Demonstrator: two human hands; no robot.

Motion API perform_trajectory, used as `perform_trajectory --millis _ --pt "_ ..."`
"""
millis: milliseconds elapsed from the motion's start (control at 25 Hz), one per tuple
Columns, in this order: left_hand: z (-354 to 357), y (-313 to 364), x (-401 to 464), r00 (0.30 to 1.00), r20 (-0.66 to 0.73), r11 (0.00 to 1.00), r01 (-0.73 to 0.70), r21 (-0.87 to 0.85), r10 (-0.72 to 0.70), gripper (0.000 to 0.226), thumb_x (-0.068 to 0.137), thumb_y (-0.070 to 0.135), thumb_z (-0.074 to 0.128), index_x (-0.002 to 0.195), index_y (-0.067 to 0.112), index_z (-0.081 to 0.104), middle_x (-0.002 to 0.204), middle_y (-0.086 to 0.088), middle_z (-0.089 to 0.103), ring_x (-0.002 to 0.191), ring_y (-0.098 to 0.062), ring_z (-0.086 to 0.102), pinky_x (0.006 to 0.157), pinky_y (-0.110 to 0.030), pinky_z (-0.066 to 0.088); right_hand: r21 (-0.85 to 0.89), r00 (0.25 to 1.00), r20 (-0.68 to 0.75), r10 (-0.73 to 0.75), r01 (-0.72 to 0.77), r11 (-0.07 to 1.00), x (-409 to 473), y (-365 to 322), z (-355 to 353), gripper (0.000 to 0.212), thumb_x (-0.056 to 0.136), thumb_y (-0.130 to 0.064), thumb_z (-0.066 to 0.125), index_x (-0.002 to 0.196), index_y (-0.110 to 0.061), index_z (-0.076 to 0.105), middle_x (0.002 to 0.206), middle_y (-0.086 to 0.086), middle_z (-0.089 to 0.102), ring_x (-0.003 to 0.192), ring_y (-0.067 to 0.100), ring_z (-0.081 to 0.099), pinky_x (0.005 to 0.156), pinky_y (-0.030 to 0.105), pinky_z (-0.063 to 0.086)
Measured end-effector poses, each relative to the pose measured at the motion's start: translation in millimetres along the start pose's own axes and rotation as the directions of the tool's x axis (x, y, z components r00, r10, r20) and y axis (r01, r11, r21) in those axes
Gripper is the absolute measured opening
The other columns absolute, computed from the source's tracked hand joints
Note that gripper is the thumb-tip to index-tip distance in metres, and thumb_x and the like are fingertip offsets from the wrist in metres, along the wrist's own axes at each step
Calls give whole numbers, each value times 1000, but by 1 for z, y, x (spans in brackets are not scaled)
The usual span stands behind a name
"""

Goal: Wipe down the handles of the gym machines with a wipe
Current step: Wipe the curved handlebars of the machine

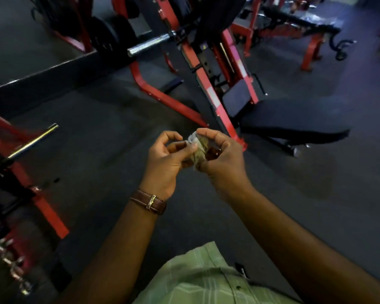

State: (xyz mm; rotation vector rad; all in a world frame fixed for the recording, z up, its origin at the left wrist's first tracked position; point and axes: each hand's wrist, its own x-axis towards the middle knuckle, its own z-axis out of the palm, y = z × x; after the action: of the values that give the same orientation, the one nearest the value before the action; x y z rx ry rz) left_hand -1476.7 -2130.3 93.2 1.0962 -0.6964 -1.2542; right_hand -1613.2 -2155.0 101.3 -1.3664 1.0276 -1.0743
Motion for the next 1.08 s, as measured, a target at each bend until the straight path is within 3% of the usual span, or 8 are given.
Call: perform_trajectory --millis 200,400,560,640,720,840,960,1080 --pt "3 22 105 984 -158 991 -59 121 78 27 82 -21 53 90 4 60 80 -7 69 77 -19 68 62 -28 56 207 983 158 94 -127 970 133 2 2 48 73 18 71 115 -5 69 107 11 73 100 21 71 79 33 59" --pt "-7 32 214 891 -434 990 -94 105 131 43 77 -27 44 89 3 73 99 -11 76 93 -26 72 78 -38 59 278 925 367 97 -208 938 280 18 18 51 72 24 66 115 -4 68 111 13 73 106 27 70 86 39 59" --pt "-5 49 283 721 -665 976 -210 58 195 9 83 -8 68 86 0 68 90 -13 72 85 -26 70 75 -38 60 238 802 595 55 -241 941 380 9 45 64 63 31 65 117 -4 67 110 17 73 107 33 69 87 43 59" --pt "-11 52 310 591 -756 953 -264 148 281 22 77 -8 76 81 6 61 80 -9 62 79 -24 63 71 -37 59 252 734 678 48 -294 922 415 6 66 60 68 24 69 121 -4 65 111 18 72 106 33 69 86 41 59" --pt "-23 56 334 527 -808 946 -304 112 265 35 75 -18 68 91 10 56 89 -12 59 85 -27 61 69 -40 57 224 693 717 69 -323 920 447 7 95 59 72 21 69 123 -8 65 112 14 72 106 28 69 86 39 58" --pt "-53 61 362 504 -823 920 -387 54 260 56 63 -22 51 105 15 54 107 -19 59 94 -28 61 69 -35 54 130 589 801 105 -341 931 489 13 149 66 75 25 64 125 -18 64 116 7 70 107 21 69 85 37 59" --pt "-102 69 383 531 -790 899 -433 59 307 61 57 -26 41 100 12 60 108 -19 63 95 -26 65 65 -30 53 53 462 881 100 -306 951 523 21 209 72 73 26 63 127 -21 63 115 4 69 107 23 69 83 40 61" --pt "-174 91 404 578 -754 899 -435 39 312 60 51 -22 37 98 2 66 108 -19 67 105 -30 66 77 -35 57 21 387 919 72 -231 973 557 24 290 75 69 29 64 128 -19 64 119 3 67 109 21 68 79 39 61"
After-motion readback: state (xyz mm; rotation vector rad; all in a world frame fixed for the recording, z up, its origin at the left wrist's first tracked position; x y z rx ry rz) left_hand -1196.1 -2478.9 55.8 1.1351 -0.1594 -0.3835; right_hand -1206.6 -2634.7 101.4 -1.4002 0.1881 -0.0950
